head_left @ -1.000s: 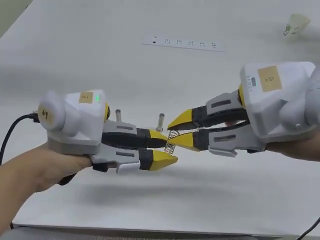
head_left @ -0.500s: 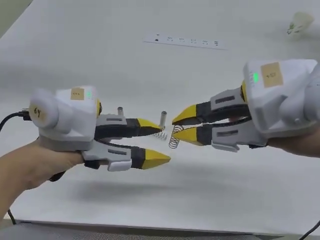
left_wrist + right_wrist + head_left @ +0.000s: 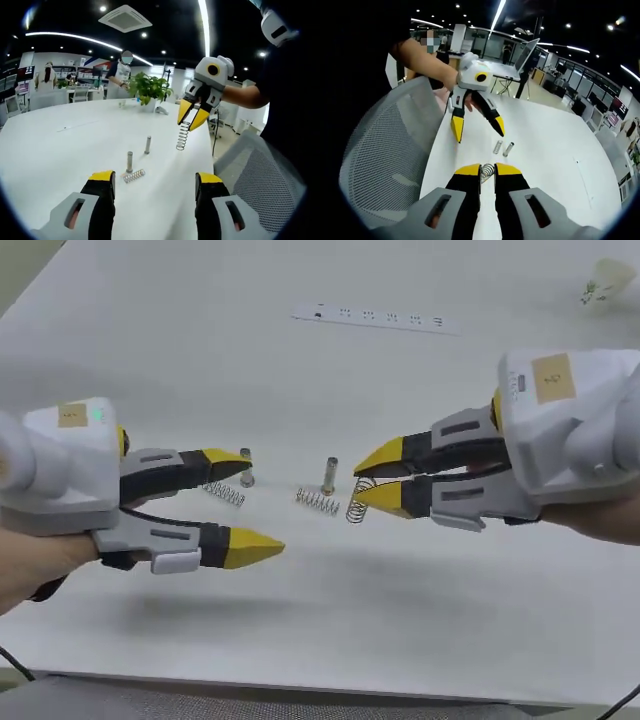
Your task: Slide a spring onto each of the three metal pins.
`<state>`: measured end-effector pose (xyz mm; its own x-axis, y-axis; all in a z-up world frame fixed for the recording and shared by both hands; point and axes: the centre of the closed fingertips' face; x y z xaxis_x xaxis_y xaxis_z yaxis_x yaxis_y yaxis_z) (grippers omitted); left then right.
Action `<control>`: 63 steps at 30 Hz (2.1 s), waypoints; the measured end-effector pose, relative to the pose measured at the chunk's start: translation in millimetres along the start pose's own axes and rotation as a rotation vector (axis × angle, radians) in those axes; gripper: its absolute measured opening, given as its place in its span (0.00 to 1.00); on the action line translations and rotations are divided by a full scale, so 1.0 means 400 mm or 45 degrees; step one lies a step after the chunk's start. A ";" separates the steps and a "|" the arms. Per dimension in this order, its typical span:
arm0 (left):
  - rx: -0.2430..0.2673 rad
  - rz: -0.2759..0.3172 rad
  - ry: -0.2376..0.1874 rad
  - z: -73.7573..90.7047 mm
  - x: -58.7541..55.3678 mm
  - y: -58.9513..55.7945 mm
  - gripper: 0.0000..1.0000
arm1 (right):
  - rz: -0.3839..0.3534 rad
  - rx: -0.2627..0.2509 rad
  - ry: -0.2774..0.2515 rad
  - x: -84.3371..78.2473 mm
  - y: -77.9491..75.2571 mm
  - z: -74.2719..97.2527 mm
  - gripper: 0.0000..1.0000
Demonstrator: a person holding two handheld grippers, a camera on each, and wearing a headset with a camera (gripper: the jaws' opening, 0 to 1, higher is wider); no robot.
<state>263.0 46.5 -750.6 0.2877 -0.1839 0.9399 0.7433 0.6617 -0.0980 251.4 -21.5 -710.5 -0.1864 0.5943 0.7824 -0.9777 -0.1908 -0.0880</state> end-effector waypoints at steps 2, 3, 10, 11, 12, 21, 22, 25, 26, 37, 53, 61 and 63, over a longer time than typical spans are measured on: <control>0.031 0.005 -0.007 0.008 -0.002 0.015 0.65 | -0.005 -0.005 0.001 -0.006 -0.004 0.002 0.07; 0.039 0.002 -0.006 0.010 -0.004 0.018 0.67 | -0.008 -0.008 0.004 -0.009 -0.007 0.004 0.07; 0.078 -0.027 0.035 0.021 -0.032 0.031 0.82 | -0.011 -0.021 0.015 -0.016 -0.013 0.012 0.07; 0.079 -0.028 0.037 0.021 -0.034 0.031 0.84 | -0.009 -0.024 0.017 -0.015 -0.012 0.013 0.07; 0.081 -0.030 0.041 0.021 -0.037 0.031 0.86 | -0.004 -0.029 0.023 -0.016 -0.014 0.015 0.07; 0.101 -0.011 0.040 0.031 -0.035 0.050 0.98 | -0.016 -0.056 0.037 -0.027 -0.020 0.029 0.07; 0.107 -0.018 0.048 0.033 -0.038 0.055 0.98 | -0.013 -0.063 0.043 -0.032 -0.023 0.032 0.07; 0.111 -0.018 0.050 0.036 -0.038 0.061 0.98 | -0.024 -0.073 0.050 -0.040 -0.027 0.038 0.07; 0.114 -0.016 0.045 0.037 -0.037 0.064 0.98 | -0.026 -0.077 0.052 -0.043 -0.029 0.039 0.07; 0.134 -0.009 0.021 0.038 -0.024 0.080 0.98 | -0.086 -0.168 0.098 -0.100 -0.083 0.082 0.07; 0.147 -0.003 0.025 0.048 -0.028 0.087 0.98 | -0.168 -0.293 0.124 -0.169 -0.148 0.147 0.07; 0.157 0.003 0.017 0.051 -0.022 0.092 0.98 | -0.193 -0.337 0.128 -0.192 -0.178 0.152 0.07; 0.158 0.007 0.014 0.051 -0.021 0.093 0.98 | -0.201 -0.346 0.126 -0.196 -0.185 0.153 0.07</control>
<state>276.0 87.3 -755.5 0.2987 -0.1879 0.9357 0.6613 0.7476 -0.0610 344.1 -101.8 -727.8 -0.0257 0.6757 0.7367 -0.9828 0.1176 -0.1422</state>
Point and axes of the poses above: the centre of the closed fingertips' face, and the gripper's own axes: z roughly backward along the fingers, y roughly to its left, x roughly out of its top, and after that the axes turned 13 degrees about x, right-handed
